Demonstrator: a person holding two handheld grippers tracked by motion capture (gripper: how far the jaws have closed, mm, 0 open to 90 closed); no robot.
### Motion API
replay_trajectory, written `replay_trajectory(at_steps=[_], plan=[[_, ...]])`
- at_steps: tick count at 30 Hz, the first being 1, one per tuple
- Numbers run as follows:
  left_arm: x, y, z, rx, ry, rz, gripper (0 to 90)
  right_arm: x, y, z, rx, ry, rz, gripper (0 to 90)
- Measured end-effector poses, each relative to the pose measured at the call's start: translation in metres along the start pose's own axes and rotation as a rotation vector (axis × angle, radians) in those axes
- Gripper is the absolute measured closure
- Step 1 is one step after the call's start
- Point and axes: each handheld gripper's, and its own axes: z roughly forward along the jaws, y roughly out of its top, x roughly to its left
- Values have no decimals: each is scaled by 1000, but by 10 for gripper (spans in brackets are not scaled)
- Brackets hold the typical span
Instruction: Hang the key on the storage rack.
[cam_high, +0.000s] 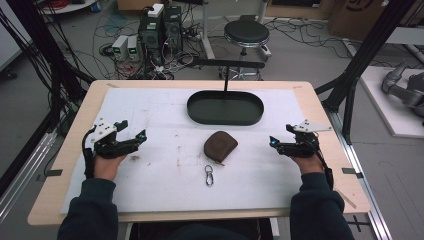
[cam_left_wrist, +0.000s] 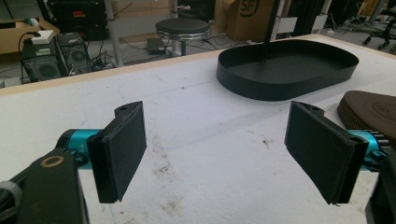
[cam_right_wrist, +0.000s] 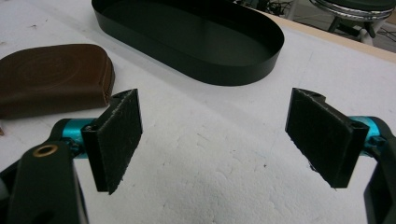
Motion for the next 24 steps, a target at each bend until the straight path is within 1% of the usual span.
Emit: replay_trajectory(at_steps=[2, 5, 6, 10, 11, 12, 14, 16, 17, 19, 20, 21, 22, 24], plan=[[-1, 0, 1, -4, 3, -3, 209, 0, 0, -1, -3, -2, 0, 190], [-2, 0, 3, -1, -7, -2, 231, -1, 0, -2, -2, 1, 9, 190], [-5, 1, 4, 1, -16, 0, 238, -1, 0, -2, 3, 0, 17, 190], [-10, 2, 4, -2, -38, 3, 238, 0, -1, -2, 4, 0, 17, 190], [-12, 3, 4, -2, -44, 9, 238, 0, -1, -3, 0, 1, 8, 190], [-15, 3, 5, -9, -47, 14, 238, 1, -1, -3, 0, -1, 15, 190], [-19, 4, 7, -13, -61, 41, 237, 1, -1, -3, 0, 2, 6, 190], [-24, 6, 8, -13, -84, 49, 225, 1, -1, 0, 9, 2, 3, 190], [-24, 6, 8, -13, -84, 49, 225, 2, -1, 0, 13, 3, 1, 190], [-35, 6, 10, -12, -113, 50, 225, 4, 0, -1, 12, 0, -2, 190], [-35, 6, 10, -12, -113, 50, 225, 5, 0, -2, 8, 0, -3, 190], [-44, 6, 13, 2, -151, 64, 229, 6, 1, -3, 4, -2, 0, 191], [-48, 5, 16, 11, -181, 67, 259, 7, 1, -4, -1, -4, 0, 191], [-57, 4, 21, 28, -228, 73, 312, 6, 1, -3, 2, -5, -2, 191]])
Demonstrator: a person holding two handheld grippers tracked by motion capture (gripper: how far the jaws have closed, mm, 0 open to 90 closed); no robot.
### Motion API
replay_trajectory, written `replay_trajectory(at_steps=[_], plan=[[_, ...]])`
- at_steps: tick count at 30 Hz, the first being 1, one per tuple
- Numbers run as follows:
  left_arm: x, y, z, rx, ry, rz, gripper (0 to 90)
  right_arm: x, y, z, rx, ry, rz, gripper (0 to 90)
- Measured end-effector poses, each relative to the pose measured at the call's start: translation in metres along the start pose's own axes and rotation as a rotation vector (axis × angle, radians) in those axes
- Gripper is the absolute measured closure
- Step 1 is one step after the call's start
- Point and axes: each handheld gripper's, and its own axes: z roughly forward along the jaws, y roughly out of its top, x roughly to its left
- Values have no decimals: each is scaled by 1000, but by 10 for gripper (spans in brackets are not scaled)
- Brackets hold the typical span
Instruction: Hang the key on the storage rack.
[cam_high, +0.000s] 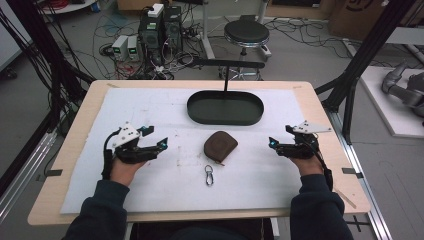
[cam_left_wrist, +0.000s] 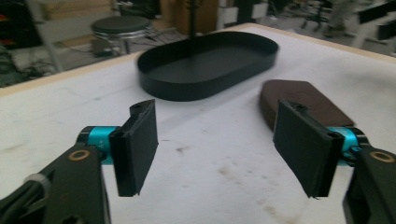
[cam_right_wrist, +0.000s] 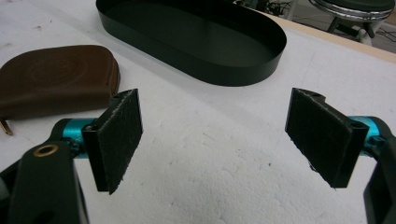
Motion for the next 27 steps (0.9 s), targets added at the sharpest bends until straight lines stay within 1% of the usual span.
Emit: replay_trajectory(at_steps=[1, 2, 5, 9, 12, 13, 14, 17, 18, 21, 23, 25, 26, 27], plan=[[0, 0, 0, 0, 0, 0, 335, 0, 0, 0, 0, 0, 0, 191], [-7, -1, 7, 21, -47, 3, 354, -1, -1, 2, 12, 1, -1, 191], [-19, -3, 19, 67, -116, 14, 406, -1, -1, 4, 17, 1, -4, 191], [-33, -4, 30, 104, -187, 21, 461, -2, -1, 6, 23, 2, -5, 191], [-45, -5, 38, 155, -220, 22, 497, -2, -1, 5, 22, 2, -9, 191], [-45, -5, 38, 155, -220, 22, 506, -2, -1, 5, 22, 2, -9, 191], [-52, -7, 44, 200, -236, 27, 526, -1, -1, 5, 21, 2, -7, 192], [-60, -8, 52, 248, -263, 20, 534, -1, -1, 4, 20, 2, -10, 191], [-63, -9, 55, 258, -274, 11, 536, -1, -1, 4, 18, 3, -12, 191], [-68, -11, 61, 291, -301, 4, 544, 0, -1, 4, 16, 16, -21, 191], [-70, -12, 65, 297, -317, -11, 553, 0, -1, 4, 16, 16, -25, 191], [-70, -12, 65, 299, -324, -14, 566, 0, -1, 5, 19, 18, -23, 191], [-72, -12, 67, 300, -334, -26, 567, -1, -1, 5, 18, 15, -25, 192], [-74, -12, 70, 313, -344, -28, 568, -1, -1, 5, 20, 15, -22, 191]])
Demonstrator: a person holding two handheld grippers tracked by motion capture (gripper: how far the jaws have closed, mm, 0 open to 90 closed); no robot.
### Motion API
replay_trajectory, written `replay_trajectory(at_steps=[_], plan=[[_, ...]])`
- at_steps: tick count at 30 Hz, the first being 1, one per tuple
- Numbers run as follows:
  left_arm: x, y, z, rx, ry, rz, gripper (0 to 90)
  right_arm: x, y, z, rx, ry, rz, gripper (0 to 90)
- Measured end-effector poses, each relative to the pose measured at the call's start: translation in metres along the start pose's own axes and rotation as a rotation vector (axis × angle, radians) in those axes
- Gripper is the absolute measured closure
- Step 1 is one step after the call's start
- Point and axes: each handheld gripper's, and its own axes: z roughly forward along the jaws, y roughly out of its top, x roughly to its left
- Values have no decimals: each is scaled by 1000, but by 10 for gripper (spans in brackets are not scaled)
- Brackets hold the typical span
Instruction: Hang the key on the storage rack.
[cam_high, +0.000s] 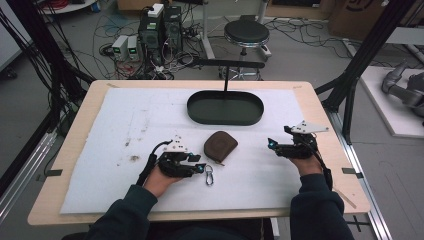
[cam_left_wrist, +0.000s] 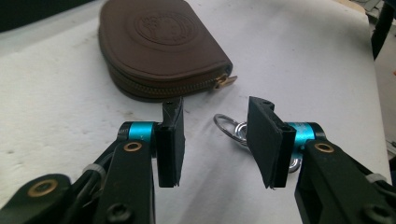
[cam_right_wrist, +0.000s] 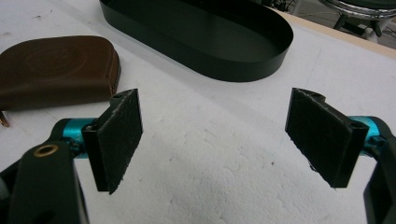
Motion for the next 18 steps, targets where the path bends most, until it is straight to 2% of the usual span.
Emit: replay_trajectory(at_steps=[6, 7, 8, 10, 12, 16, 18], plan=[[-3, 0, 13, 52, -14, -33, 582, 0, 0, 0, -6, 7, 0, 191], [-5, 0, 17, 83, -15, -33, 614, 0, 0, 0, -5, 5, 2, 192], [-6, -1, 18, 89, -19, -34, 626, 0, 0, 0, -5, 4, 1, 191], [-8, 0, 19, 95, -34, -30, 668, 0, 0, -1, -3, 3, 3, 192], [-9, -1, 20, 106, -30, -12, 701, -1, 0, -2, -6, 1, 1, 191], [-9, -1, 19, 104, -40, -16, 724, -1, -1, -2, -4, -3, 2, 192], [-9, -1, 20, 98, -38, -13, 767, -1, -1, -2, -4, -7, 2, 191]])
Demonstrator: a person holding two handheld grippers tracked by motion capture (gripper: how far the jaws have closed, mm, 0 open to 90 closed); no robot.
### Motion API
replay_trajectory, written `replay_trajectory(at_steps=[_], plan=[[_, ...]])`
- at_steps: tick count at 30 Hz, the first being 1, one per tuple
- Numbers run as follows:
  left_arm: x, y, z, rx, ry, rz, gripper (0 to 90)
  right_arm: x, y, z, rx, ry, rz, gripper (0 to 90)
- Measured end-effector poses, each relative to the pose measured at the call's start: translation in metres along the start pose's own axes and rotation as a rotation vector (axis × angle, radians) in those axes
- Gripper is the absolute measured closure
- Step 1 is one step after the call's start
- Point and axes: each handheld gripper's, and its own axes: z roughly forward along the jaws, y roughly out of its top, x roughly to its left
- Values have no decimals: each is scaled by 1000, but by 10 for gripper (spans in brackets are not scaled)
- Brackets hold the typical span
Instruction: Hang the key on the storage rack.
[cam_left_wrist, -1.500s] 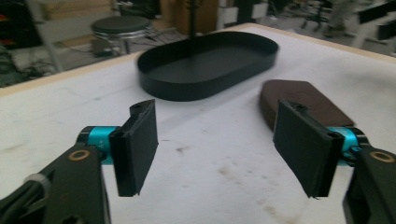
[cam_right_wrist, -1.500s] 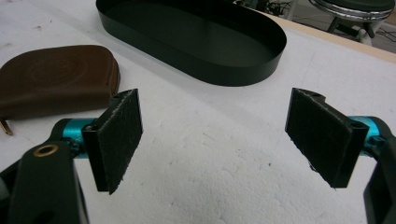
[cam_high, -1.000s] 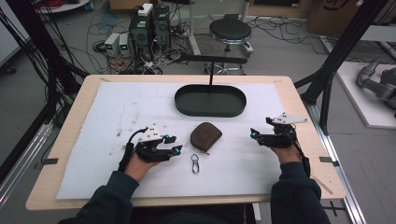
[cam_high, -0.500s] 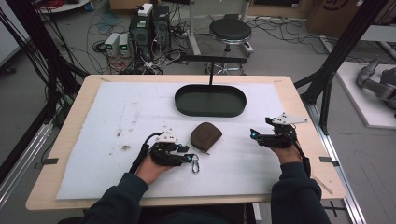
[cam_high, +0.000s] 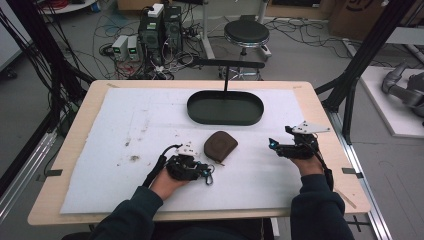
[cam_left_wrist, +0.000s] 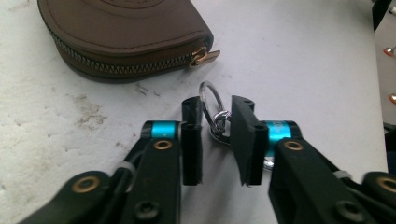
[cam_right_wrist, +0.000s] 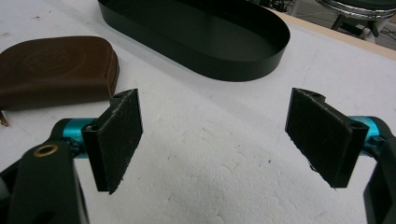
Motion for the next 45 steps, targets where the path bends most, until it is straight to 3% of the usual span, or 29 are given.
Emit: replay_trajectory(at_steps=[1, 11, 15, 20, 23, 26, 27, 28, 34, 35, 37, 38, 42, 45], plan=[[0, 0, 0, 2, 4, 15, 780, 0, 0, 0, 0, 0, 1, 191], [-2, 1, -1, -18, -24, 17, 872, -1, 0, 0, 5, -1, 2, 192], [-2, 1, -3, -26, -13, 16, 878, 0, 0, 1, 7, 2, 2, 192], [3, 5, -18, -119, -12, 5, 879, 0, -1, -1, 5, 2, 10, 193], [8, 8, -25, -143, -9, 7, 880, -1, -1, -2, 0, 0, 12, 193], [20, 17, -44, -213, 28, 6, 880, -3, -1, -2, 0, 2, 16, 193], [20, 17, -44, -213, 28, 6, 880, -3, -1, -2, -1, 2, 22, 193], [27, 26, -54, -250, 43, 8, 880, -4, -1, -1, -2, 3, 24, 193], [42, 69, -84, -311, 110, 76, 880, -6, -1, 0, -8, 11, 28, 193], [42, 69, -84, -311, 110, 76, 880, -6, -1, 0, -8, 11, 28, 193], [49, 90, -95, -336, 139, 92, 880, -7, -2, 0, -14, 12, 37, 193], [49, 90, -95, -336, 139, 92, 880, -7, -2, 0, -14, 12, 37, 193], [65, 122, -103, -361, 176, 123, 880, -8, -1, -2, -21, 14, 39, 193], [74, 134, -103, -348, 183, 139, 880, -8, -1, -2, -23, 14, 46, 193]])
